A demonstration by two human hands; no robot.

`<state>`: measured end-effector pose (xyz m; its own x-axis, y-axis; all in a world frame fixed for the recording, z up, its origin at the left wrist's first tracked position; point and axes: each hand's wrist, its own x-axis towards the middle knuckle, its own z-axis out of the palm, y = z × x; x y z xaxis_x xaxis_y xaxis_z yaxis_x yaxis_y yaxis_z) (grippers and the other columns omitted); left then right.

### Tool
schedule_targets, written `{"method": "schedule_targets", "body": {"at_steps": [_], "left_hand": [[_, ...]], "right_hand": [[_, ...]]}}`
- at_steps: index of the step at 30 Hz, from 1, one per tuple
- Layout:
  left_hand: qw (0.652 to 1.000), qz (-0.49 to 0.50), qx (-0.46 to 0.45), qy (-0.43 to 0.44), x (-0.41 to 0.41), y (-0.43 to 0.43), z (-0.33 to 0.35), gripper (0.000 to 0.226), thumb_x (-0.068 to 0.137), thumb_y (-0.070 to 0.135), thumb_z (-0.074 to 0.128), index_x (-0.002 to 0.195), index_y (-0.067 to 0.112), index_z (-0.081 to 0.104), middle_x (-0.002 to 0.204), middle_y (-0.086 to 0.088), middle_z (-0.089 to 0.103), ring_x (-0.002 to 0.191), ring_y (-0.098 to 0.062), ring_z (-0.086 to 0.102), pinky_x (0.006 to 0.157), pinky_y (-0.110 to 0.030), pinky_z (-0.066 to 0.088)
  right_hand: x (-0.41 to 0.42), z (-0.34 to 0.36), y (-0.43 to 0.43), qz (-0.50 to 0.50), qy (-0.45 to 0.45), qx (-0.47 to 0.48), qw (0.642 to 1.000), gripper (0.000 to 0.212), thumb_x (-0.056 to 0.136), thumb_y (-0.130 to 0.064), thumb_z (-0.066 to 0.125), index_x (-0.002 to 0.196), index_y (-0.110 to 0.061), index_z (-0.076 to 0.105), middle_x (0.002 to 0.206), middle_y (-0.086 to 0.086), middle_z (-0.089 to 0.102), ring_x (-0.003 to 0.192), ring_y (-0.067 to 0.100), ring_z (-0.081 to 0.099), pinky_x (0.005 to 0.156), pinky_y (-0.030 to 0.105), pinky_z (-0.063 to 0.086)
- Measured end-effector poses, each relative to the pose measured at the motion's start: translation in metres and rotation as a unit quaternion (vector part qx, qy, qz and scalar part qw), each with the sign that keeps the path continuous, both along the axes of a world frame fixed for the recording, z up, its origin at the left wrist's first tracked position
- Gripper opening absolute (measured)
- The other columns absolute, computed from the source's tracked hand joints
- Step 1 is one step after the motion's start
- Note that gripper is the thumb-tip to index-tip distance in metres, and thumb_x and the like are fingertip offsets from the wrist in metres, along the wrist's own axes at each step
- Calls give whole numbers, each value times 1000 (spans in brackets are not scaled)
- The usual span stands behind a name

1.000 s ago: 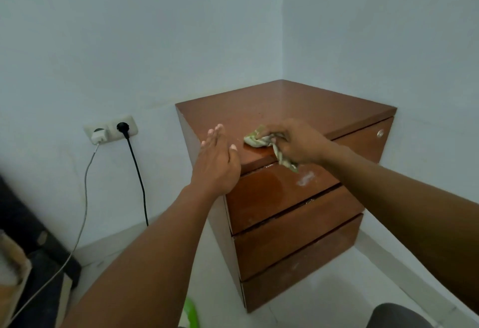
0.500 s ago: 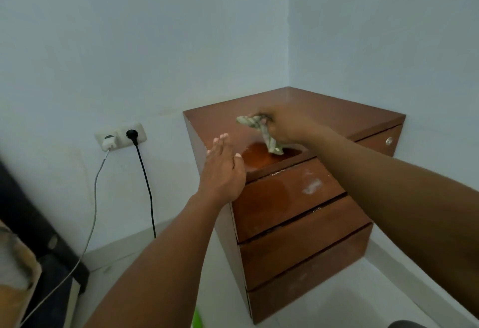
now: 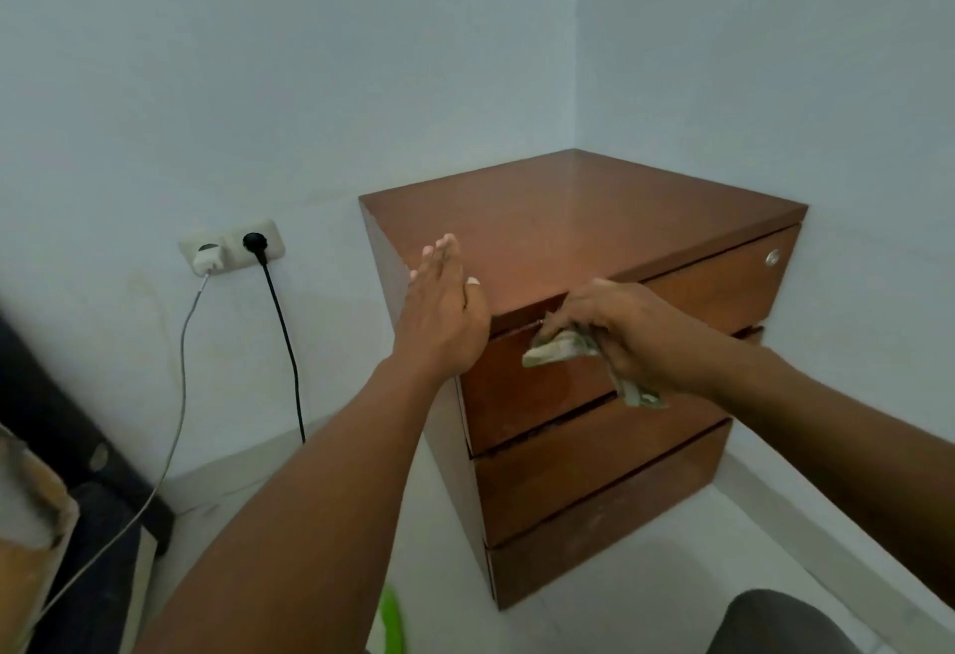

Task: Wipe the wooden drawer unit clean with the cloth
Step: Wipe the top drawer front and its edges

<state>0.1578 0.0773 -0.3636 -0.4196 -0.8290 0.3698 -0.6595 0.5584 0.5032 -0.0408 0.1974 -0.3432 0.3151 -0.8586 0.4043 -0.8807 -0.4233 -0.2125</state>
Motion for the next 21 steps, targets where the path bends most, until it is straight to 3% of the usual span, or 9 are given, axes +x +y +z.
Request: {"method": "schedule_targets", "body": {"at_steps": [3, 6, 8, 9, 12, 16, 21], "left_hand": [[1000, 4, -27, -8, -1, 1, 0, 62, 104, 33, 21, 161, 11, 8, 170, -5, 7, 156, -19, 1, 127, -39, 3], [995, 6, -94, -24, -2, 3, 0, 64, 101, 35, 20, 160, 12, 16, 168, -7, 18, 156, -22, 9, 127, -43, 9], [991, 2, -129, -43, -3, 4, 0, 63, 102, 36, 20, 160, 12, 19, 167, -9, 22, 156, -24, 12, 127, -44, 10], [988, 2, -143, -56, -3, 5, 1, 63, 102, 36, 19, 160, 11, 20, 167, -10, 22, 156, -24, 12, 127, -43, 9], [972, 14, -210, -101, -1, 11, 3, 61, 104, 36, 22, 159, 9, 22, 165, -13, 25, 154, -27, 18, 127, -42, 10], [938, -32, -302, -164, 12, 33, -8, 57, 104, 30, 33, 155, 5, 31, 158, -18, 38, 147, -33, 34, 122, -47, 27], [914, -69, -343, -205, 18, 59, -38, 58, 95, 22, 44, 149, 1, 42, 155, -21, 43, 146, -36, 37, 119, -51, 33]], "right_hand": [[-20, -22, 9, -64, -108, -80, 989, 32, 92, 1, 52, 110, -17, 72, 98, -8, 64, 82, -3, 57, 69, 10, 47], [-24, -24, 5, -191, -203, -253, 927, 33, 88, 7, 49, 108, -6, 72, 97, 10, 69, 84, 17, 61, 76, 12, 47], [-19, -21, -6, -243, -239, -310, 887, 39, 86, 9, 45, 111, -5, 71, 101, 12, 67, 89, 19, 59, 81, 8, 42], [-14, -22, -13, -254, -241, -309, 884, 40, 86, 8, 44, 114, -6, 70, 103, 12, 66, 93, 21, 59, 83, 13, 43], [-2, -34, -35, -256, -174, -263, 914, 36, 91, 6, 49, 119, -7, 69, 109, 12, 67, 99, 30, 54, 81, 32, 44], [0, -51, -41, -237, -118, -284, 921, 39, 90, -4, 42, 117, -7, 70, 105, 8, 67, 95, 32, 50, 78, 30, 40], [-8, -52, -33, -212, -53, -266, 939, 38, 91, -12, 42, 121, -9, 65, 110, 6, 64, 101, 27, 48, 82, 34, 45]]}}
